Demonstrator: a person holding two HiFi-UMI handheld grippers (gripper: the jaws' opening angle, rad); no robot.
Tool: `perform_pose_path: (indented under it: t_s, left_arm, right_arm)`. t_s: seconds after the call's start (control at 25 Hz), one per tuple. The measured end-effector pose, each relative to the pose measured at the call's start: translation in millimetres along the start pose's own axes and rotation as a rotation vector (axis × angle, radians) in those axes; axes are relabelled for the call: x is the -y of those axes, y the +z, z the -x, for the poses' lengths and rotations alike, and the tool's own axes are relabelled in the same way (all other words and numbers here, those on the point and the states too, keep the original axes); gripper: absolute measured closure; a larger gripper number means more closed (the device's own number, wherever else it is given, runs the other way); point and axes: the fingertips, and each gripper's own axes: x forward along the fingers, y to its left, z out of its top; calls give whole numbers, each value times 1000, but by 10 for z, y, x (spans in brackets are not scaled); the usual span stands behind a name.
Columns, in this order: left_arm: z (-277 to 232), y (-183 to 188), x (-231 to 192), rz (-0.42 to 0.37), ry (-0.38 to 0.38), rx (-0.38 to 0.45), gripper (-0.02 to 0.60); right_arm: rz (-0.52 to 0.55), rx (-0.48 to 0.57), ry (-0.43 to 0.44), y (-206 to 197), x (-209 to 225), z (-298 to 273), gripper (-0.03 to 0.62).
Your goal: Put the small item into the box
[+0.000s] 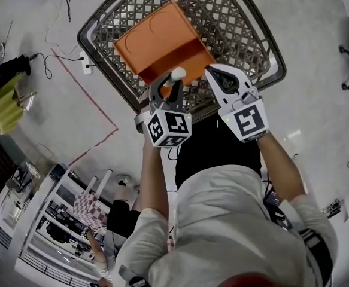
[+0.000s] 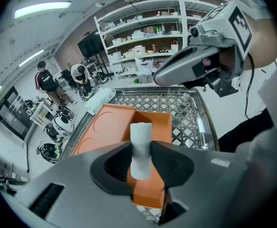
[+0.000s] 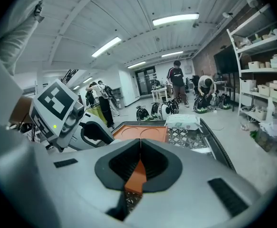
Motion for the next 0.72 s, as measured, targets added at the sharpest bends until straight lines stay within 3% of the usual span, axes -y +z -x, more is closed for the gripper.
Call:
perform_pose_path:
  t_s: [0.72]
  left_arm:
    - [-568, -180, 103, -70, -143, -136, 453]
  right_arm:
    - [-59, -37, -60, -226, 247, 10, 591]
